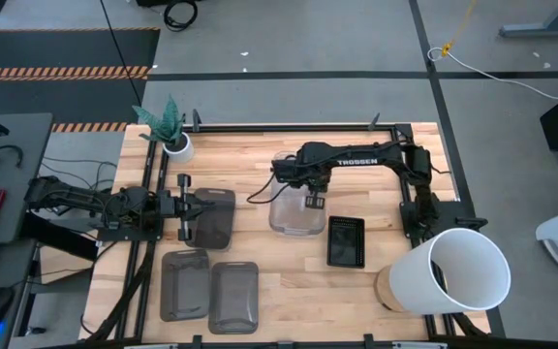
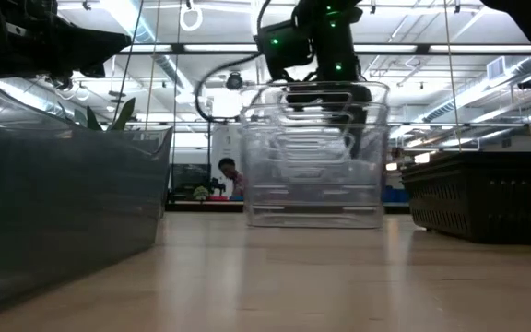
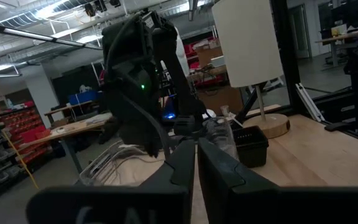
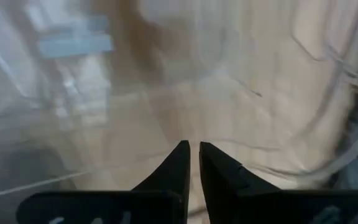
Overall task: Stack baskets by color
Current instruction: Stack the right transparent bin on the left transparent bins, then stack the bottom right gray bin on the top gray bin
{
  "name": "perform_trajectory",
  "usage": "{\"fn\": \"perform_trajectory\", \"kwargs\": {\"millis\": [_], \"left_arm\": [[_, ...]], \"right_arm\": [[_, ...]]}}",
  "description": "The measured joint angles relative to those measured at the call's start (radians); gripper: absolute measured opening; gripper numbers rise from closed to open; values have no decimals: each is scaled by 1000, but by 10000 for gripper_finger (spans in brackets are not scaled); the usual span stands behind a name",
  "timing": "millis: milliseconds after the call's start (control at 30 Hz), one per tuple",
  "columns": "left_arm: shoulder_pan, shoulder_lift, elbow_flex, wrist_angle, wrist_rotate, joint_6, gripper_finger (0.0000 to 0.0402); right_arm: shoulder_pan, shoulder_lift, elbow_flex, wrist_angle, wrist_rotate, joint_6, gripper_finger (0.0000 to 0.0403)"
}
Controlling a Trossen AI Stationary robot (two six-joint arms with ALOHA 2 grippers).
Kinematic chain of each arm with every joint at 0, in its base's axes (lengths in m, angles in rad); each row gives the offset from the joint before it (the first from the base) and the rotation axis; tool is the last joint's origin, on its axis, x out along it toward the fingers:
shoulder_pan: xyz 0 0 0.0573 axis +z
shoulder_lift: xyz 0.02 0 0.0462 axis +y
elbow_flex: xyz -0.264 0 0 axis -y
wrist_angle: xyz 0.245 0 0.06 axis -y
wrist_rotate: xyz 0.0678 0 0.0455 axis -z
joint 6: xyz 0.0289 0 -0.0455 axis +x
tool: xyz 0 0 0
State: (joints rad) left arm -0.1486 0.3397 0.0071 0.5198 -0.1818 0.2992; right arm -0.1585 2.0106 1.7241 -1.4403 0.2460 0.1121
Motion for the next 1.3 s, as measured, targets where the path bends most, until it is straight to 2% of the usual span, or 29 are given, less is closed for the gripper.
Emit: {"fn": "perform_trajectory", "kwargs": {"millis": [233, 333, 767, 1067, 1300], "left_arm": [[0, 0, 0, 0, 0, 0, 35], [0, 0, 0, 0, 0, 0, 36], [0, 0, 0, 0, 0, 0, 35], [0, 0, 0, 0, 0, 0, 27], [0, 0, 0, 0, 0, 0, 30]], "right_arm": [[-36, 0, 0, -143, 61, 148, 38], [-60, -1, -6, -131, 64, 178, 38], [-120, -2, -6, -131, 52, 153, 38], [-63, -92, -6, -69, 77, 147, 38], [72, -221, -6, 44, 76, 134, 38]]}}
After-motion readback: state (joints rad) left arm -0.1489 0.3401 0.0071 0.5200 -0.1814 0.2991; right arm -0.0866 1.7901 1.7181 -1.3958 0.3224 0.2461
